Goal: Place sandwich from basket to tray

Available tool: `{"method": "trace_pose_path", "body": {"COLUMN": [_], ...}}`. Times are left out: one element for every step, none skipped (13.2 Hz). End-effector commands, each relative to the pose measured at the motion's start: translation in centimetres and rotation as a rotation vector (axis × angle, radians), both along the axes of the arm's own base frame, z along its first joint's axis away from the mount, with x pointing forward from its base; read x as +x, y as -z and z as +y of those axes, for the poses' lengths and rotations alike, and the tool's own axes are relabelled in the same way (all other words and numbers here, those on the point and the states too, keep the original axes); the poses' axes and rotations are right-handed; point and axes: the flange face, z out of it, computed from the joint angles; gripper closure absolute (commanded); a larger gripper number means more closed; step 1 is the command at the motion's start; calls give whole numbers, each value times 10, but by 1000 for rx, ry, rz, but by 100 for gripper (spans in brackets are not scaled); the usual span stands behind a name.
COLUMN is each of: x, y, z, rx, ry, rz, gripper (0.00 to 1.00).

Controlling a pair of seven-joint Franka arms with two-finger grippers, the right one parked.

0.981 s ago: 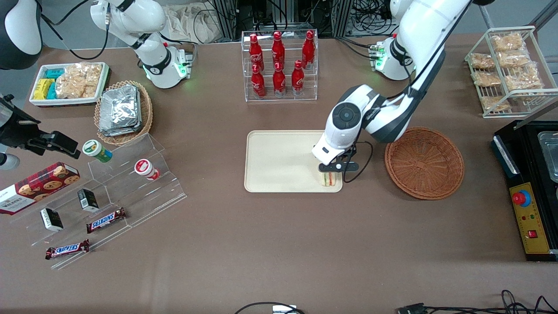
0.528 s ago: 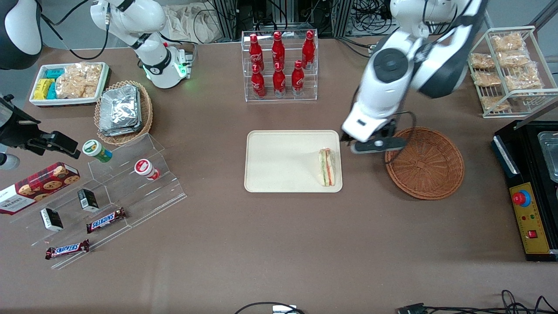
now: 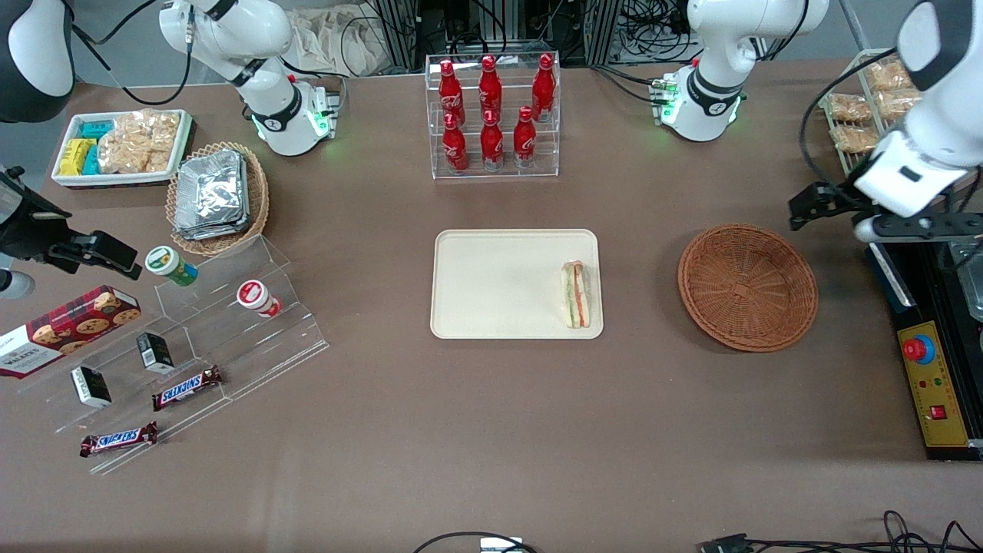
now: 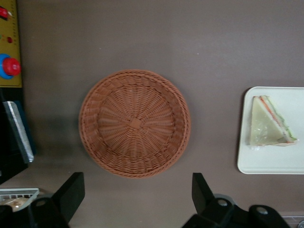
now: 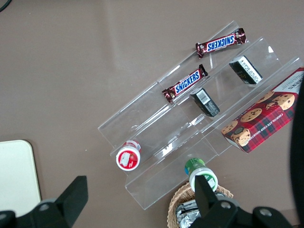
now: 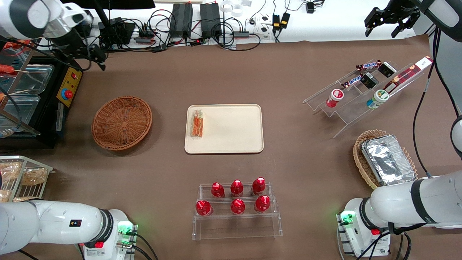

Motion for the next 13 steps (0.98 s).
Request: {"method": "trace_pose_path", "body": {"x": [6,10,11,12,13,13,15,15,14,14,14,14,15], "y": [-27,-30,-32,-35,-37,-38,-37,-37,-38,-37,-38,-39,-38], "z": [2,2,2,2,2,2,1,0,0,0,0,0,0], "rx": [-4,-4,-2,2,5,8,9,11,10,10,10,10,10], "ry": [0,-5,-40,-72,-75,-76,-78,-76,-76,-76,-75,-75,-73], "rz": [29,29,25,20,16,15,16,18,21,25,22,21,22], "gripper": [0,0,0,0,0,0,0,0,0,0,0,0,0]}}
